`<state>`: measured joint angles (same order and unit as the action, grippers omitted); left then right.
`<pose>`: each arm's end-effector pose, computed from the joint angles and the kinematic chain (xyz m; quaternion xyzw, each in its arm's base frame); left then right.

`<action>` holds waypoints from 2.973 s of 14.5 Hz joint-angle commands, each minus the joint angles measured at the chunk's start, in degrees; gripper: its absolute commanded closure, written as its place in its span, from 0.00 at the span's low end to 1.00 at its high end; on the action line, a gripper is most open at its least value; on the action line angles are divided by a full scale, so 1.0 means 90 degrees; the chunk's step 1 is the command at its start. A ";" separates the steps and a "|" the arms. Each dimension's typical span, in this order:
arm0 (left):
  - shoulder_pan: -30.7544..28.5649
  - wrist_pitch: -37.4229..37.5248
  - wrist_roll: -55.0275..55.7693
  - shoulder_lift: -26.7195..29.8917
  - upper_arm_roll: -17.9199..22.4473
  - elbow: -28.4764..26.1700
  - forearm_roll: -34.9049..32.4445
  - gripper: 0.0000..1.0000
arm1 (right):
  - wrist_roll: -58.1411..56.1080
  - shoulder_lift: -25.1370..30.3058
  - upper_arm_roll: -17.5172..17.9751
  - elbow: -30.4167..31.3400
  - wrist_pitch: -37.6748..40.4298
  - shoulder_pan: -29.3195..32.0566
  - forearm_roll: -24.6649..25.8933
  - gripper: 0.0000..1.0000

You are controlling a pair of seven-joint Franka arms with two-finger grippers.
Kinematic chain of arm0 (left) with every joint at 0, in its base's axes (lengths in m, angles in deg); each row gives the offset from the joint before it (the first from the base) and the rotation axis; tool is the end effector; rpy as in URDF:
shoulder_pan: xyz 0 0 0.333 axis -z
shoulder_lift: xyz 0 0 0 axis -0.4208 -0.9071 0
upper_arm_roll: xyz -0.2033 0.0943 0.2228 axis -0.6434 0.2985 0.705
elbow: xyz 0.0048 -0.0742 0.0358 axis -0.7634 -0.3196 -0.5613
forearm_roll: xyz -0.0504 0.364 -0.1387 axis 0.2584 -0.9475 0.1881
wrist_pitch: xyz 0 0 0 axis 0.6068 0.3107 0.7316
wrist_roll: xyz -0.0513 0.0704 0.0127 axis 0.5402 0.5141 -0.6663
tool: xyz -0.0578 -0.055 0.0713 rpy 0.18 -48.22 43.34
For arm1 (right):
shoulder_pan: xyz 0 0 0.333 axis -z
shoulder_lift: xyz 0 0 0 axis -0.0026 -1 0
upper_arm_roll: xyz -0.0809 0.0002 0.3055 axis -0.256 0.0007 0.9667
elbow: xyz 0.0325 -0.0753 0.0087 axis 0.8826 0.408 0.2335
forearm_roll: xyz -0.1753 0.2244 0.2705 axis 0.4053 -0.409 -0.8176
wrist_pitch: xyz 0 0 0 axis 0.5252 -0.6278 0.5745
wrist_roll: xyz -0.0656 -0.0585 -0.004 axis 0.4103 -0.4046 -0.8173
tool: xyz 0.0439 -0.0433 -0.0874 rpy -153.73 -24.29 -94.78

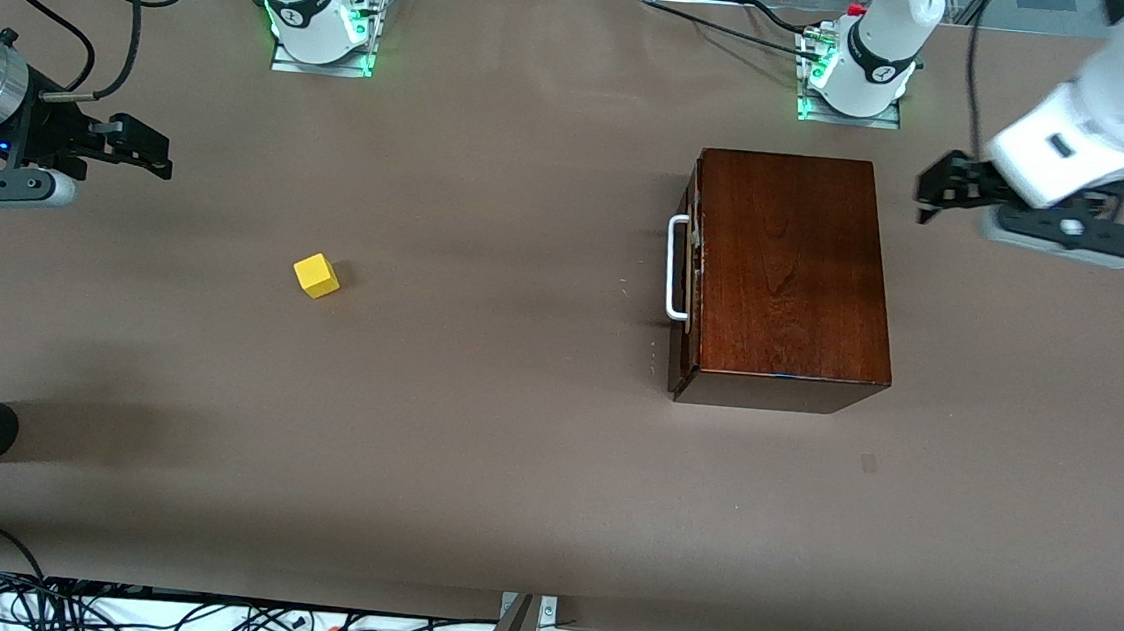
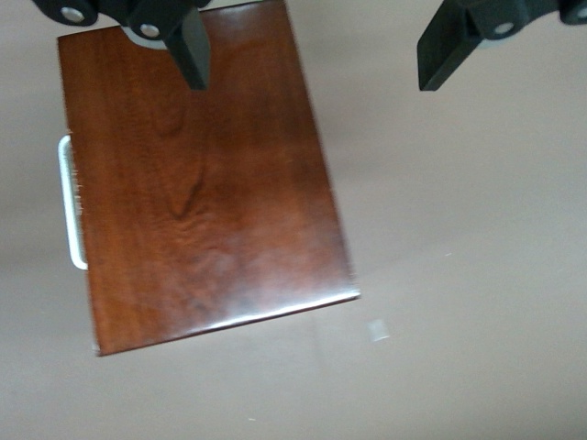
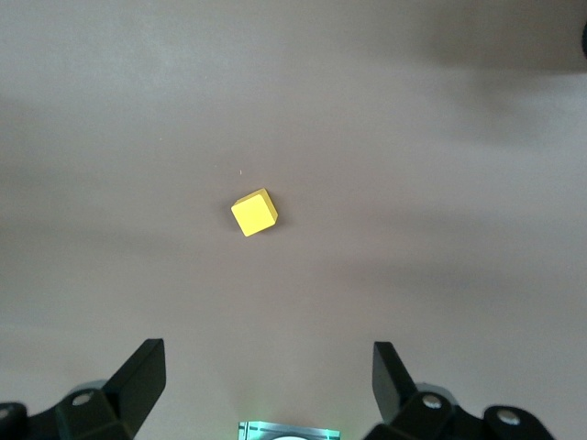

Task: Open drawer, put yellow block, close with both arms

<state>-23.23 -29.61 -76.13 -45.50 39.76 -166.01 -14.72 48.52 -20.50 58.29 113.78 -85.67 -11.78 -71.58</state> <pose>0.5391 -0.1336 0.5868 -0.9945 0.0994 0.0275 0.0160 0.5719 0.0481 0.5853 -0.9966 -0.0495 0.0660 0.0056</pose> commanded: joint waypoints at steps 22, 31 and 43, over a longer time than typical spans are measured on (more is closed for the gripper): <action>0.1612 -0.2042 0.4337 -0.2903 -0.1797 -0.0383 -0.1627 0.00 | 0.0053 -0.0034 0.0032 -0.0158 0.0170 0.0003 -0.0013 0.00; 0.1807 -0.2325 0.5040 -0.3235 -0.1797 -0.0521 -0.2351 0.00 | 0.0053 -0.0034 0.0032 -0.0158 0.0140 0.0003 -0.0013 0.00; 0.2003 -0.2530 0.5664 -0.3606 -0.1797 -0.0511 -0.2888 0.00 | 0.0053 -0.0044 0.0032 -0.0158 0.0140 0.0003 -0.0013 0.00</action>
<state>-5.35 -50.91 -27.21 -77.36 23.53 -170.50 -39.18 48.52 -20.50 58.43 113.75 -85.44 -11.81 -71.59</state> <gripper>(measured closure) 0.000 0.000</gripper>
